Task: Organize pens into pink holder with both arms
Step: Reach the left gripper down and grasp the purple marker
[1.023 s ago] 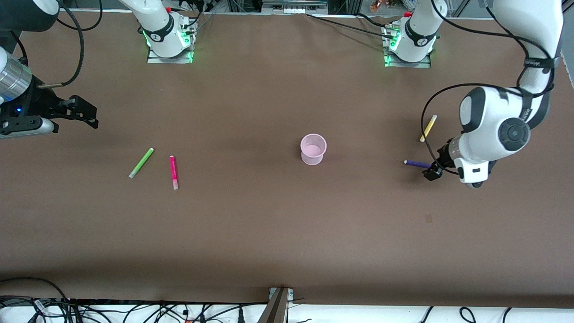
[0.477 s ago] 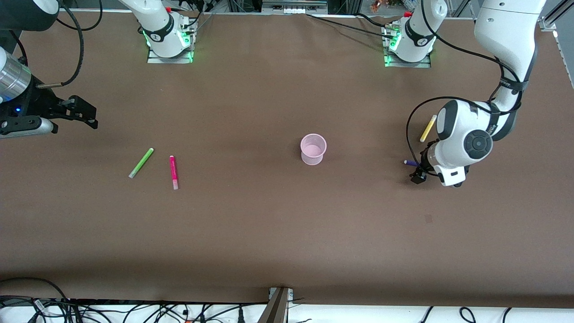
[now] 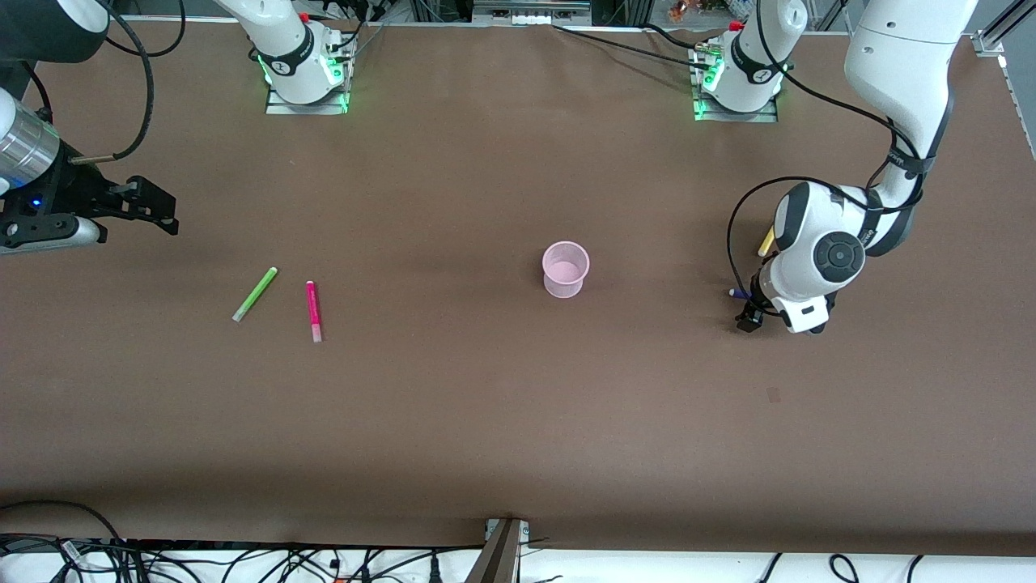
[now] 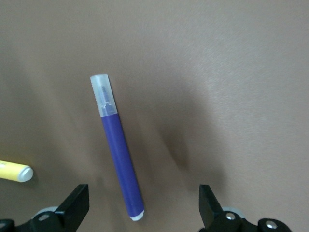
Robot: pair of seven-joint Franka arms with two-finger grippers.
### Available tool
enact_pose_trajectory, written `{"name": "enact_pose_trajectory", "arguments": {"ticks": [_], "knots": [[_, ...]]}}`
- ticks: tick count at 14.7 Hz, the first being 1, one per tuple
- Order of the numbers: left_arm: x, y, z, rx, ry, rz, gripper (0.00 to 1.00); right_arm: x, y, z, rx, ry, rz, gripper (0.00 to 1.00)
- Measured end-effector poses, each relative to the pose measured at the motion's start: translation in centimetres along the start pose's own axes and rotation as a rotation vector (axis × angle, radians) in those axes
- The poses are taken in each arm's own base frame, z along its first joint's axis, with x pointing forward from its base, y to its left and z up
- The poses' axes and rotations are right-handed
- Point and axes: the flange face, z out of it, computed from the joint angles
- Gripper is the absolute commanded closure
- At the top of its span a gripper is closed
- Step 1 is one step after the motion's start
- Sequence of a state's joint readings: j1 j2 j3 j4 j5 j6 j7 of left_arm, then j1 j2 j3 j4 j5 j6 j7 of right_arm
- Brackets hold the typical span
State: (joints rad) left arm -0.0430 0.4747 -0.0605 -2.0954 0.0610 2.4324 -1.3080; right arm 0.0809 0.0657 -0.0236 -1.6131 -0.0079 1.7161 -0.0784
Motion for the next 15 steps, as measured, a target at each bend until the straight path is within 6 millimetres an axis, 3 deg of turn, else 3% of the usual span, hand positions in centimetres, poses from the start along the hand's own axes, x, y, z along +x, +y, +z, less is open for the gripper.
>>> {"name": "enact_pose_trajectory", "arguments": {"ticks": [2, 4, 8, 11, 13, 15], "knots": [[-0.13, -0.31, 0.66, 0.010, -0.004, 0.000, 0.05, 0.10, 0.00, 0.23, 0.000, -0.003, 0.000, 0.00], [-0.18, -0.45, 0.90, 0.015, -0.005, 0.000, 0.35, 0.15, 0.01, 0.31, 0.000, -0.003, 0.000, 0.00], [-0.24, -0.58, 1.23, 0.020, -0.005, 0.003, 0.39, 0.15, 0.02, 0.31, 0.000, -0.003, 0.000, 0.00], [-0.25, -0.48, 1.14, 0.014, 0.001, 0.010, 0.79, 0.14, 0.03, 0.36, 0.000, -0.006, 0.000, 0.00], [-0.26, -0.43, 1.10, 0.013, 0.005, 0.014, 1.00, 0.09, 0.03, 0.41, 0.001, -0.011, 0.000, 0.00], [-0.25, -0.44, 0.84, 0.014, 0.006, 0.015, 1.00, 0.00, 0.02, 0.52, 0.002, -0.021, 0.000, 0.00]]}}
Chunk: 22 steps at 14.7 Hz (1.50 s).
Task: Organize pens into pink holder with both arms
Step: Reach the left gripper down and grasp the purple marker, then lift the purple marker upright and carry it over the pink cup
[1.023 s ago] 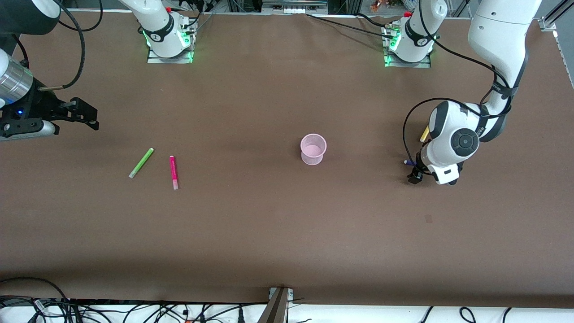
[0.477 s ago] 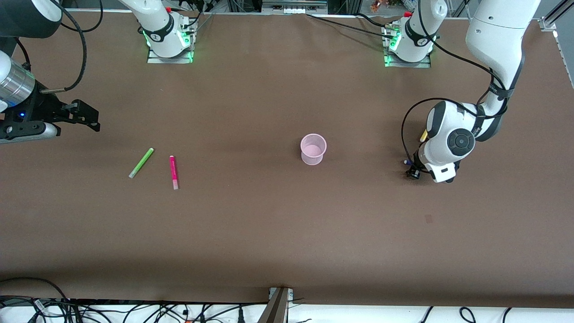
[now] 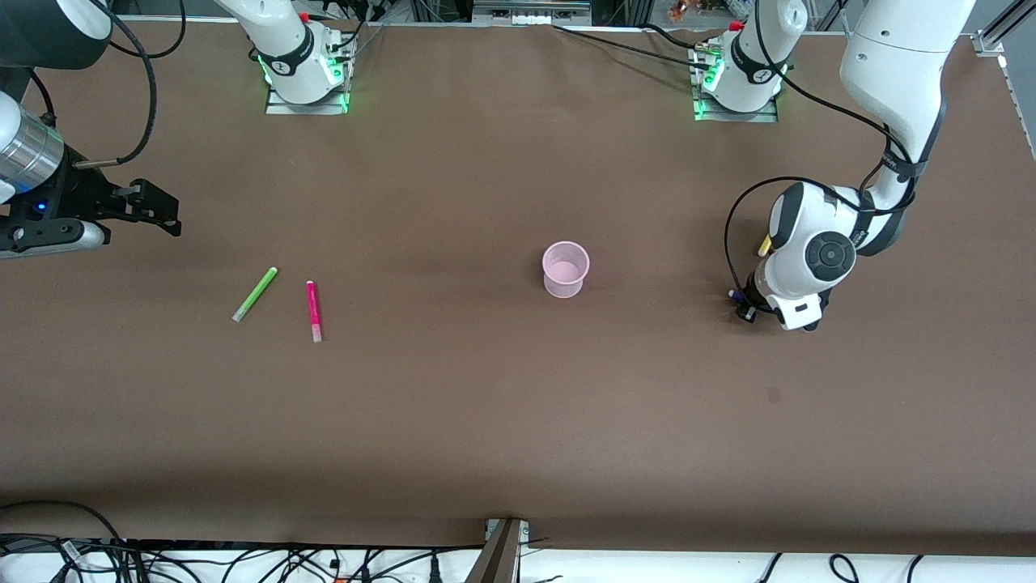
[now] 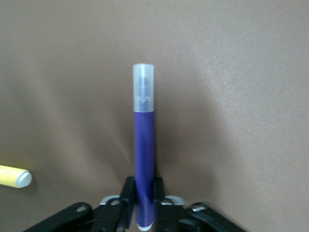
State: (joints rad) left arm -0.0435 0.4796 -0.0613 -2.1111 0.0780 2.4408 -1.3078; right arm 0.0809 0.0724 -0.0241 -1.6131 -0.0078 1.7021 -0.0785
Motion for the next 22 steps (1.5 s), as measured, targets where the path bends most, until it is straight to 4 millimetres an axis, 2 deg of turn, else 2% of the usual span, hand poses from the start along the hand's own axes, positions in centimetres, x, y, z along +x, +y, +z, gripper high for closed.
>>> {"name": "enact_pose_trajectory", "arguments": {"ticks": [3, 5, 7, 9, 11, 13, 15, 17, 20, 22], "knots": [[-0.1, 0.1, 0.1, 0.000, 0.000, 0.006, 1.00, -0.1, 0.0, 0.1, 0.001, -0.014, -0.001, 0.00], [-0.2, 0.7, -0.8, -0.003, 0.001, 0.016, 1.00, -0.2, -0.1, 0.2, 0.001, -0.016, -0.002, 0.00], [-0.8, 2.1, -3.4, 0.008, -0.006, 0.031, 1.00, -0.2, -0.1, 0.2, 0.002, -0.021, -0.003, 0.00], [-2.4, 3.8, -7.3, 0.009, -0.039, 0.038, 1.00, -0.3, -0.2, 0.3, 0.003, -0.034, -0.004, 0.00], [-5.0, 5.4, -11.1, -0.001, -0.094, 0.055, 1.00, -0.4, -0.2, 0.3, 0.003, -0.036, -0.004, 0.00], [-8.4, 6.7, -13.9, -0.022, -0.159, 0.083, 1.00, -0.4, -0.2, 0.3, 0.003, -0.037, -0.004, 0.00], [-12.2, 7.7, -15.9, -0.052, -0.256, 0.098, 1.00, -0.3, -0.1, 0.5, 0.003, -0.040, -0.002, 0.00], [-15.3, 8.5, -17.9, -0.095, -0.355, 0.100, 1.00, 0.2, 0.2, 1.6, 0.004, -0.057, 0.003, 0.00], [-19.1, 9.5, -21.6, -0.153, -0.477, 0.109, 1.00, 1.0, 0.5, 3.2, 0.004, -0.082, 0.006, 0.00], [-21.3, 9.5, -22.8, -0.153, -0.547, 0.118, 1.00, 1.3, 0.5, 3.7, 0.005, -0.089, 0.006, 0.00]]}}
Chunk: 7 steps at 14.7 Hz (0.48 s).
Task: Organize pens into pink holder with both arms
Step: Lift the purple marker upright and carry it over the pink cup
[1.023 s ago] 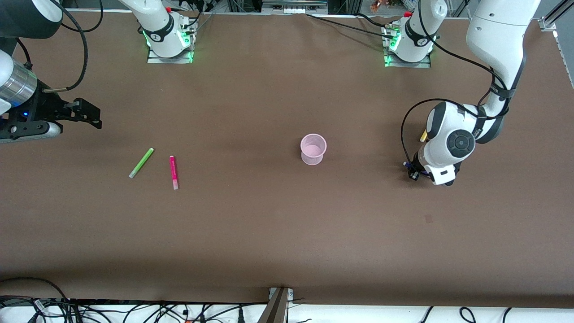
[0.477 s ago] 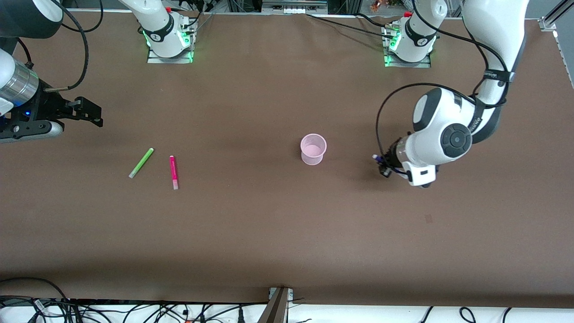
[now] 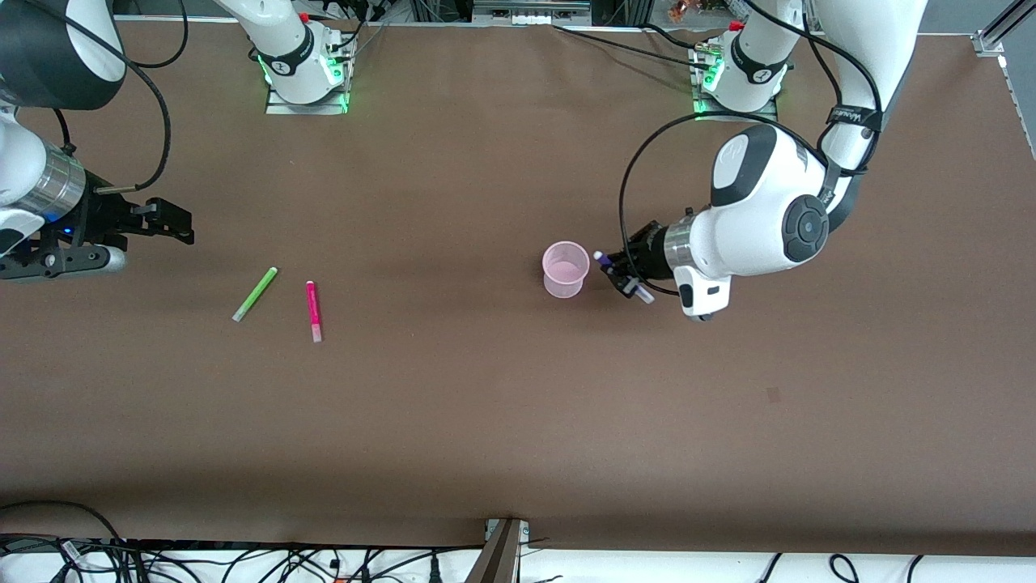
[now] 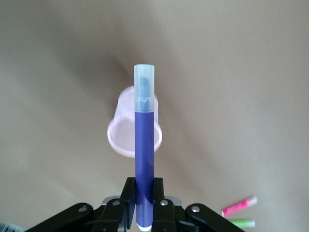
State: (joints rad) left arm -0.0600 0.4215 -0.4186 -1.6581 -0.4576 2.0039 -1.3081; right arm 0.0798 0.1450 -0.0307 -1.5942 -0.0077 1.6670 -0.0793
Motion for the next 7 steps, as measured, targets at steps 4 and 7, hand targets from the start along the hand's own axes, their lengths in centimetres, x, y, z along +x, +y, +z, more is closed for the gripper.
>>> {"name": "enact_pose_trajectory", "arguments": {"ticks": [4, 7], "knots": [[-3.1, 0.1, 2.2, 0.024, -0.089, 0.009, 1.00, 0.1, 0.1, 0.3, 0.000, -0.005, 0.001, 0.00], [-3.7, 0.1, 4.7, 0.056, -0.133, 0.019, 1.00, 0.5, 0.1, 1.3, 0.001, -0.024, 0.001, 0.00]]}}
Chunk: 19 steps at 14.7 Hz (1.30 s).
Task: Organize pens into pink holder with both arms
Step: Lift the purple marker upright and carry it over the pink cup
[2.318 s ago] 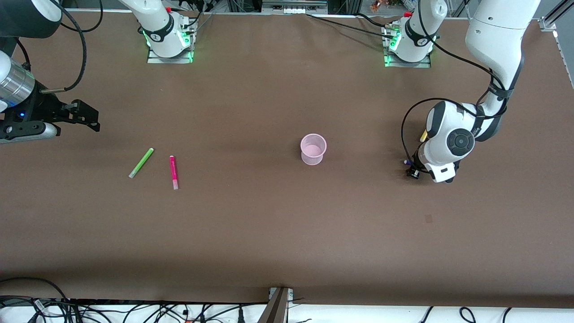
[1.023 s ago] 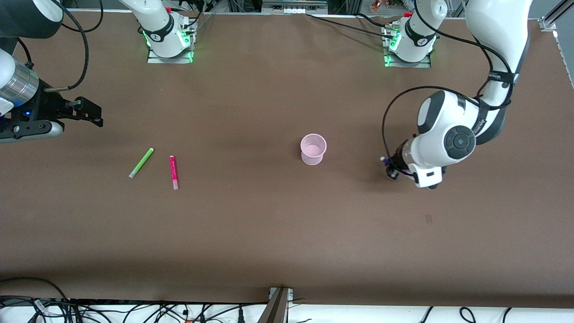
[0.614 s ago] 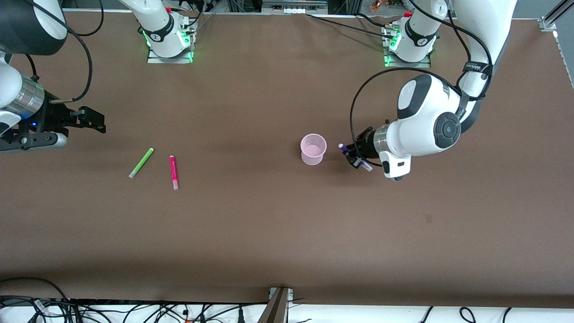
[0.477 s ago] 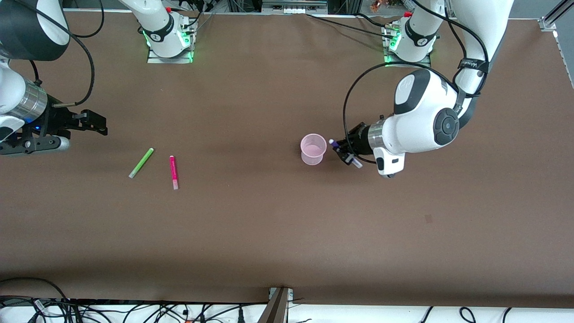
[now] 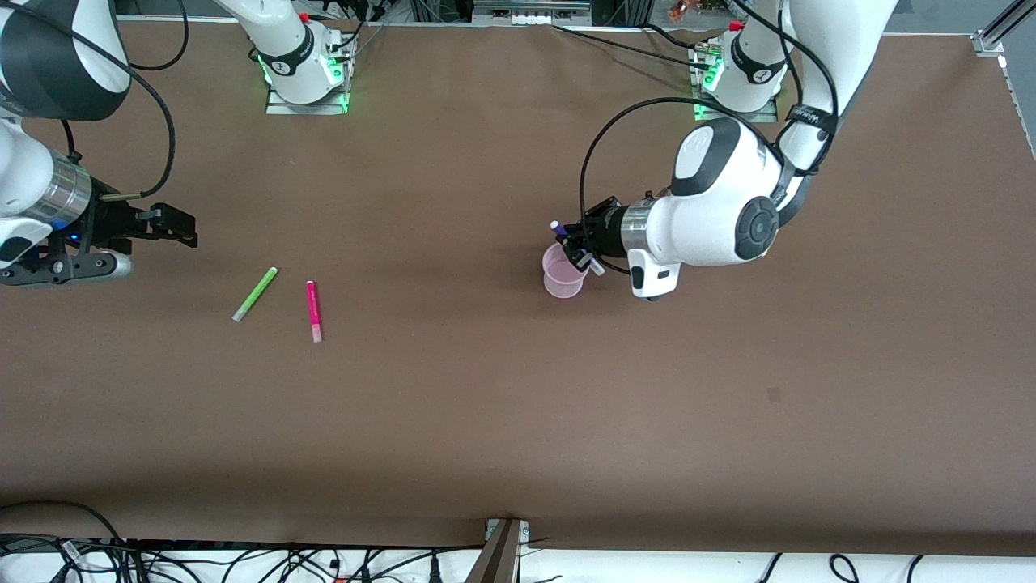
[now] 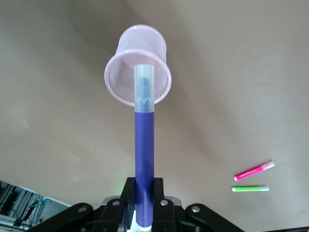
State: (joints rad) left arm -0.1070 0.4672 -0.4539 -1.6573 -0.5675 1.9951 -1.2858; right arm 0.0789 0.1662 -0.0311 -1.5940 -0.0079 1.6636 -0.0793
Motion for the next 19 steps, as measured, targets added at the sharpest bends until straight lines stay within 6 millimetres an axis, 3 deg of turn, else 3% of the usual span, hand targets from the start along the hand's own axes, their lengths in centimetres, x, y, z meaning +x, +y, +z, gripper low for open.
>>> {"name": "enact_pose_trajectory", "arguments": {"ticks": [6, 10, 16, 17, 18, 19], "knots": [[1.4, 0.0, 5.7, 0.083, -0.046, 0.032, 1.00, 0.3, 0.0, 0.8, 0.001, -0.014, -0.001, 0.00], [2.2, -0.1, 7.5, 0.109, -0.064, 0.073, 1.00, 0.7, 0.0, 1.8, 0.002, -0.033, -0.001, 0.00], [2.8, -0.3, 9.8, 0.141, -0.081, 0.088, 1.00, 0.8, -0.2, 1.7, 0.002, -0.032, -0.007, 0.00], [3.1, -0.3, 10.1, 0.143, -0.083, 0.088, 0.97, 0.8, -0.3, 1.7, 0.001, -0.031, -0.008, 0.00], [3.4, -0.1, 10.2, 0.141, -0.085, 0.094, 0.73, 0.8, -0.2, 1.7, 0.002, -0.032, -0.012, 0.00], [3.6, 0.0, 10.2, 0.138, -0.087, 0.098, 0.55, 0.7, -0.2, 1.8, 0.002, -0.038, -0.021, 0.00]]}}
